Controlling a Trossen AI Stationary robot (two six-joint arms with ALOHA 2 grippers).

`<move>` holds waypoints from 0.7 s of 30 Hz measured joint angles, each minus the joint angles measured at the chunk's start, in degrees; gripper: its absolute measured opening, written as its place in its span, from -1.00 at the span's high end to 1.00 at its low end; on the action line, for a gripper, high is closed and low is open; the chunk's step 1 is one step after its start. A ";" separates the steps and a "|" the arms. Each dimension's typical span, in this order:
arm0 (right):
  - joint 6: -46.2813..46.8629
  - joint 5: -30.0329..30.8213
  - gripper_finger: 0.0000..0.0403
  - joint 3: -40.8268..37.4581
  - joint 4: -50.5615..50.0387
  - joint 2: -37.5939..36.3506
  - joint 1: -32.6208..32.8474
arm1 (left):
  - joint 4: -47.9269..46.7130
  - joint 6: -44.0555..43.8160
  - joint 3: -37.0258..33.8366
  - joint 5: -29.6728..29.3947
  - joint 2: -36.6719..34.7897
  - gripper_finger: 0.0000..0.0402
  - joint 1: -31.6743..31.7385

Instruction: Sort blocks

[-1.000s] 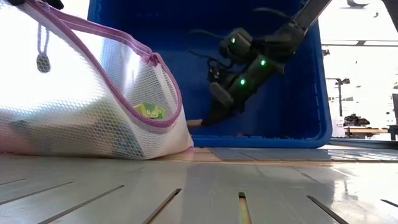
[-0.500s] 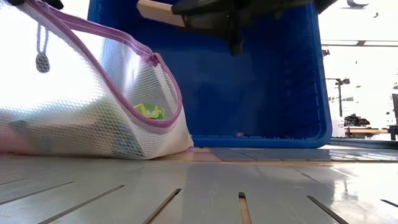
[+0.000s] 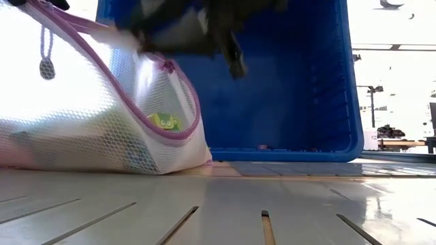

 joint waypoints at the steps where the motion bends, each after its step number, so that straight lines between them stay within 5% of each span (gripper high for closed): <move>1: 2.26 2.80 0.57 1.91 -3.28 1.12 -0.01 | 0.00 0.00 0.00 0.01 0.00 0.88 0.00; 4: 6.00 8.80 0.56 7.58 -11.39 4.24 -2.02 | 0.04 0.00 0.00 -0.01 0.00 0.88 0.02; 11: 0.67 -0.08 0.01 17.68 -22.68 5.46 -6.54 | -0.02 0.00 0.00 -0.10 0.00 0.88 0.02; 15: -3.44 -1.93 -0.22 19.94 -33.12 2.03 -6.07 | 0.00 0.02 0.00 -0.06 0.00 0.88 0.00; 21: -5.69 2.24 -0.28 16.47 -51.20 -8.10 -6.54 | -0.03 0.00 0.00 -0.02 0.00 0.88 0.02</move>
